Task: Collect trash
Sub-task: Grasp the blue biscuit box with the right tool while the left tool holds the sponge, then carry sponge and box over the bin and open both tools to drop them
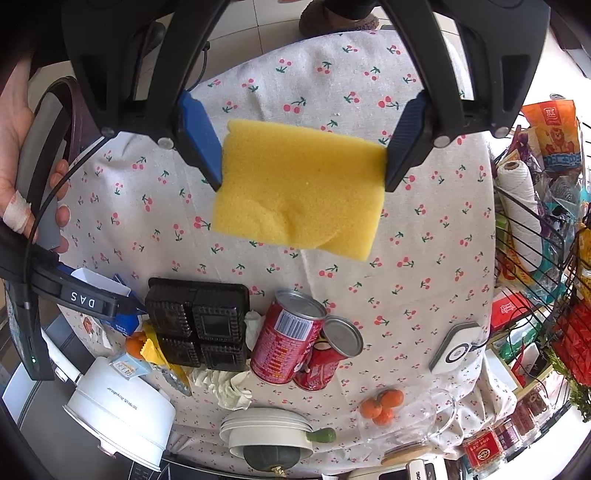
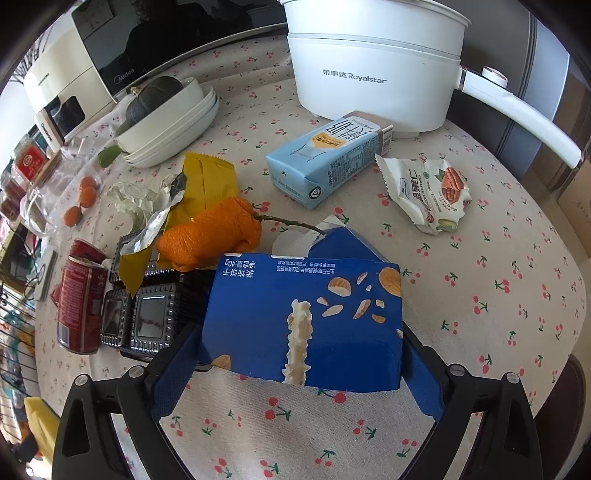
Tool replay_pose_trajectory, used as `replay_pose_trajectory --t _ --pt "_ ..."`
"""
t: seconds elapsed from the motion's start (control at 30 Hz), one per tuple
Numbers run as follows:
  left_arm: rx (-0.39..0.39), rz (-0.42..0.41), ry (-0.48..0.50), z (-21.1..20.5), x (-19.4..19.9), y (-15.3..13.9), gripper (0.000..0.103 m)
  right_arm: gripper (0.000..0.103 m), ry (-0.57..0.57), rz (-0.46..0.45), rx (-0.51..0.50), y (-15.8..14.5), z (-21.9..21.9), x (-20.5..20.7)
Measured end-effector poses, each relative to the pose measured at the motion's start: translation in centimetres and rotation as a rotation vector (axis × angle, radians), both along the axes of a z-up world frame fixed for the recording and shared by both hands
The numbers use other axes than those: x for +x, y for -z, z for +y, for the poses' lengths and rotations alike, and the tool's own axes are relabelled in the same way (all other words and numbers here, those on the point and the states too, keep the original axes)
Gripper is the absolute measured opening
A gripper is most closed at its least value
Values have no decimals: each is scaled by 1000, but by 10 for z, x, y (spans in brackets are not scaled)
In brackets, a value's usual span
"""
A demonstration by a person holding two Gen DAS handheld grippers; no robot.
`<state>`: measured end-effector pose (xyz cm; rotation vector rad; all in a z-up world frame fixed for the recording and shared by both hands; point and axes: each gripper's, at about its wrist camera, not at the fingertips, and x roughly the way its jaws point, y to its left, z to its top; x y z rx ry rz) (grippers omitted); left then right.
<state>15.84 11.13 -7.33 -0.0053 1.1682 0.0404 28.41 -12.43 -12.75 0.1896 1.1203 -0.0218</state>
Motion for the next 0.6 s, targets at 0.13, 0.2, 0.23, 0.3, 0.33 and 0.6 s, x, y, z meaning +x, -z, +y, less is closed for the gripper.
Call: replay_pose_trajectory --t 0.13,0.2,0.23,0.3,0.33,0.6 --pt "-6 -9 -1 -2 -3 -3 83 98 -34 -29 4 -16 -4 -12" --pt "-9 -14 8 -5 -4 -4 83 98 -42 -39 10 -26 -8 -20" --pt "-10 -17 14 -8 -4 -5 83 98 -43 -39 21 -31 -12 -24" --pt "-12 -22 30 -14 -6 -7 83 98 -46 -39 47 -42 -22 -36" --pt "-13 -25 39 -18 -7 -8 83 98 -50 -42 54 -48 -27 -42" --pt "-58 -51 128 -61 -16 -21 83 98 -59 -76 15 -81 -84 -104"
